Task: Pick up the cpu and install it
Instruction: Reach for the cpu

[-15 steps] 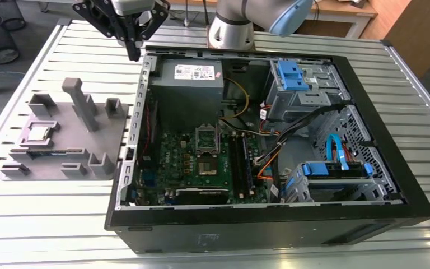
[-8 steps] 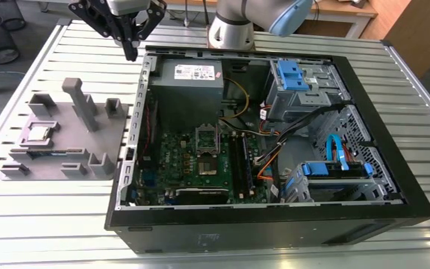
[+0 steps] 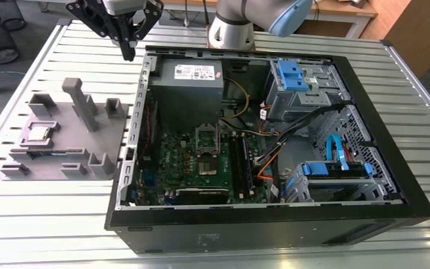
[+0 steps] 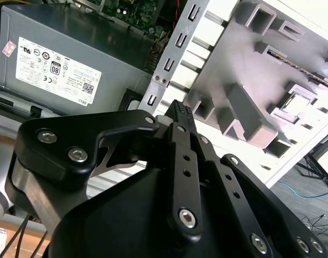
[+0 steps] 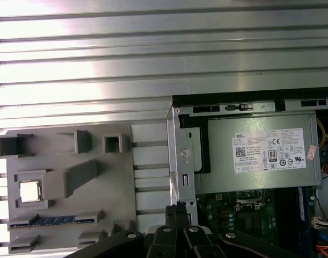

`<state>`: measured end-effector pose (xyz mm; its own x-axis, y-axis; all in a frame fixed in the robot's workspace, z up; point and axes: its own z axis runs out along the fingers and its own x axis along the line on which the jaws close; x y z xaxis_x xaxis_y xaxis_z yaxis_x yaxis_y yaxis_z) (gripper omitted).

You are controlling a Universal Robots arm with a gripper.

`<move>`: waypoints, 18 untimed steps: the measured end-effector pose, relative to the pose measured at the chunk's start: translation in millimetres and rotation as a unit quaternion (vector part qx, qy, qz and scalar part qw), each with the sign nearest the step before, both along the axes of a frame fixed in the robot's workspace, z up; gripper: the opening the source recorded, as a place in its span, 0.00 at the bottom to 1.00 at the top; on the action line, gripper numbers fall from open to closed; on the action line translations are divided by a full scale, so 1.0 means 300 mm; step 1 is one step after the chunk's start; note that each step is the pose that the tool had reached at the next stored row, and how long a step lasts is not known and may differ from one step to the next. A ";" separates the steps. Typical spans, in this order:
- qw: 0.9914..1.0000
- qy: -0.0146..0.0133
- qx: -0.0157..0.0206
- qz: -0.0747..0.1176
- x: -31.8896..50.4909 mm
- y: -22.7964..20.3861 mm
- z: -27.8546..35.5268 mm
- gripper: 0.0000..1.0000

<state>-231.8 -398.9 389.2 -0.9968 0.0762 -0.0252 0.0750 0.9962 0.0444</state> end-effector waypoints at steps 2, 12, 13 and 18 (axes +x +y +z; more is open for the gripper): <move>1.000 0.000 0.000 0.000 0.000 0.000 0.000 0.11; 1.000 0.000 0.000 0.000 -0.011 0.000 0.000 0.11; 1.000 0.000 0.000 0.000 -0.015 0.000 0.000 0.11; 1.000 -0.001 0.000 0.000 -0.048 0.000 -0.002 0.11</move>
<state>-246.2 -398.9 388.5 -0.9967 0.0763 -0.0268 0.0751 0.9962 0.0446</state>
